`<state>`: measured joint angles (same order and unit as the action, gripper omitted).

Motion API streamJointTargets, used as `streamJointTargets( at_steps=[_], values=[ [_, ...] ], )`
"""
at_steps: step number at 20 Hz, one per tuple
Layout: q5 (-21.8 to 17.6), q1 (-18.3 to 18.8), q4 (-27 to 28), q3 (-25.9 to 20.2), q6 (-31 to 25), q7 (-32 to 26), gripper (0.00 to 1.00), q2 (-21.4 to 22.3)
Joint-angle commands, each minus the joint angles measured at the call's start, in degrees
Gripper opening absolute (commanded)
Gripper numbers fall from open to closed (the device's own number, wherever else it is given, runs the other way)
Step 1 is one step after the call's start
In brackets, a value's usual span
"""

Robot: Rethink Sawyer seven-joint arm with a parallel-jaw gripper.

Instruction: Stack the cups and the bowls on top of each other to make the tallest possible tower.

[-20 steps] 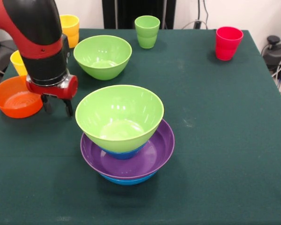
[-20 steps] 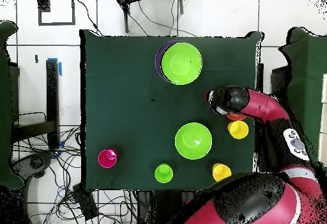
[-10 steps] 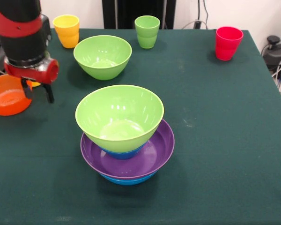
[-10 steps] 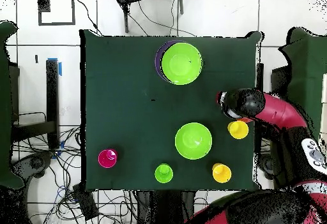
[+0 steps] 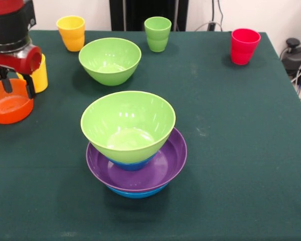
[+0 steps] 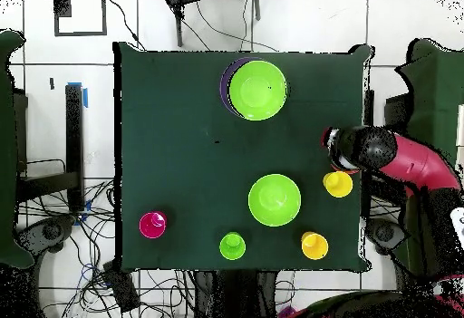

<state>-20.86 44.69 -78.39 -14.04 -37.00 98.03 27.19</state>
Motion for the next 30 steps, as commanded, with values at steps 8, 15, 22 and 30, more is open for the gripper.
streamJointTargets(
  at_steps=[8,15,22,30],
  values=[
    [-5.19,0.07,-2.44,-3.74,1.68,-8.26,1.0,-2.63],
    [-5.75,0.71,-1.59,-3.71,2.18,-8.9,1.0,-3.86],
    [-6.12,1.62,-0.6,-4.04,2.09,-9.98,1.0,-5.0],
    [-6.79,2.58,-0.58,-4.37,2.44,-9.96,1.0,-5.56]
  ],
)
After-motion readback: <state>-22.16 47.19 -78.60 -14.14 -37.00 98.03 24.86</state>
